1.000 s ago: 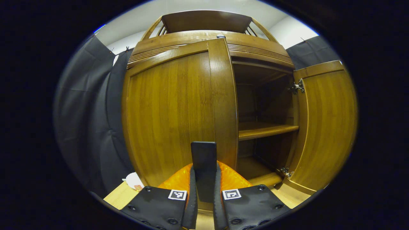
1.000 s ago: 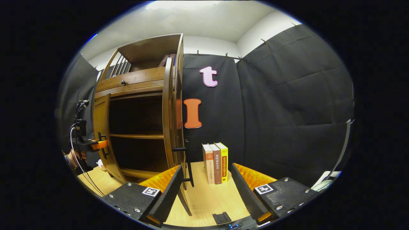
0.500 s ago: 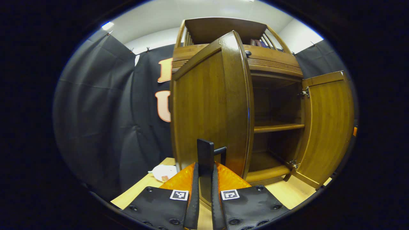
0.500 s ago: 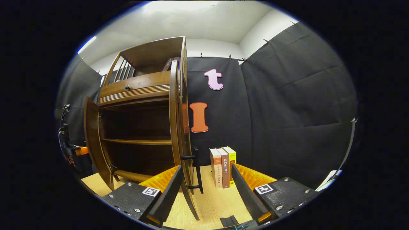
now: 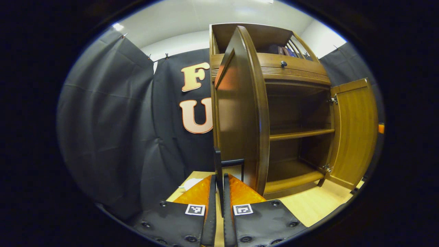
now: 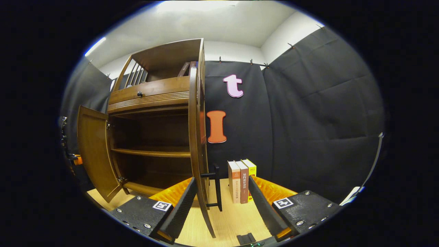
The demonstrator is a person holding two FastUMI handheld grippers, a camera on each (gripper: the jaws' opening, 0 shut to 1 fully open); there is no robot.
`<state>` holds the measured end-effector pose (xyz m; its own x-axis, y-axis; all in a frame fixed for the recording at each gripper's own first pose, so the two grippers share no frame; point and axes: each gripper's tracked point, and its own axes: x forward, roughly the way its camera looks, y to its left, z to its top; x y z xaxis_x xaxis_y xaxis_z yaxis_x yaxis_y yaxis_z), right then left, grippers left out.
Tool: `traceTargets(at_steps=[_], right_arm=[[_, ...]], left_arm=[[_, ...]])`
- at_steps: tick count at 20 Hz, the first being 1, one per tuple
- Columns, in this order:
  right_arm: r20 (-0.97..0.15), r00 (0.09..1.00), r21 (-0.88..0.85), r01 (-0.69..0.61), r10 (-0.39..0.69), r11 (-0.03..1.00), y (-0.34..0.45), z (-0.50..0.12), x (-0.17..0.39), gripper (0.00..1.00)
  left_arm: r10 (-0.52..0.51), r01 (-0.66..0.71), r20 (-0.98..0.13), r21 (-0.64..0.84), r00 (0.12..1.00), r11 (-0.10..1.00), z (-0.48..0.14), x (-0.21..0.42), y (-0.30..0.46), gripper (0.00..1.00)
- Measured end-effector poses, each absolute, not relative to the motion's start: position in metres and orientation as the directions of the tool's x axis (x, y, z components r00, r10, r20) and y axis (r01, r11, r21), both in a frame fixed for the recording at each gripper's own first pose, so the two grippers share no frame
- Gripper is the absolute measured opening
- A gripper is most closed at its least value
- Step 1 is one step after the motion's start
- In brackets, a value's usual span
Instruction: Open the right door of the double-door shoe cabinet with the right hand, and open the left door with the left hand.
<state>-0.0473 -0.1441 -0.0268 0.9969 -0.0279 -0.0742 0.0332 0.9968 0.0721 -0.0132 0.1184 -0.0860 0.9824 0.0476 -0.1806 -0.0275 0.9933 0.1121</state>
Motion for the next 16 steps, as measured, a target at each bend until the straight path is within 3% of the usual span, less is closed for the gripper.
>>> traceTargets(at_steps=[2,3,14,15,16], right_arm=[[-0.079,0.996,0.065,0.038,-0.033,0.997,-0.139,-0.024,-0.049,0.92],[-0.082,0.996,0.069,0.041,-0.035,0.997,-0.136,-0.023,-0.049,0.92],[-0.119,0.989,0.066,0.1,-0.092,0.993,-0.123,-0.017,-0.059,0.92],[-0.122,0.988,0.079,0.108,-0.098,0.991,-0.122,-0.016,-0.061,0.92],[-0.123,0.987,0.085,0.116,-0.105,0.99,-0.122,-0.014,-0.062,0.92]], left_arm=[[-0.003,0.017,-0.166,0.078,0.986,0.997,-0.083,-0.014,0.125,0.02],[-0.028,0.037,-0.165,0.055,0.986,0.998,-0.083,-0.012,0.132,0.1],[-0.314,0.3,-0.149,-0.112,0.938,0.947,-0.088,0.006,0.202,0.09],[-0.338,0.321,-0.138,-0.13,0.931,0.938,-0.088,0.007,0.205,0.16],[-0.366,0.348,-0.127,-0.144,0.922,0.927,-0.087,0.007,0.203,0.16]])
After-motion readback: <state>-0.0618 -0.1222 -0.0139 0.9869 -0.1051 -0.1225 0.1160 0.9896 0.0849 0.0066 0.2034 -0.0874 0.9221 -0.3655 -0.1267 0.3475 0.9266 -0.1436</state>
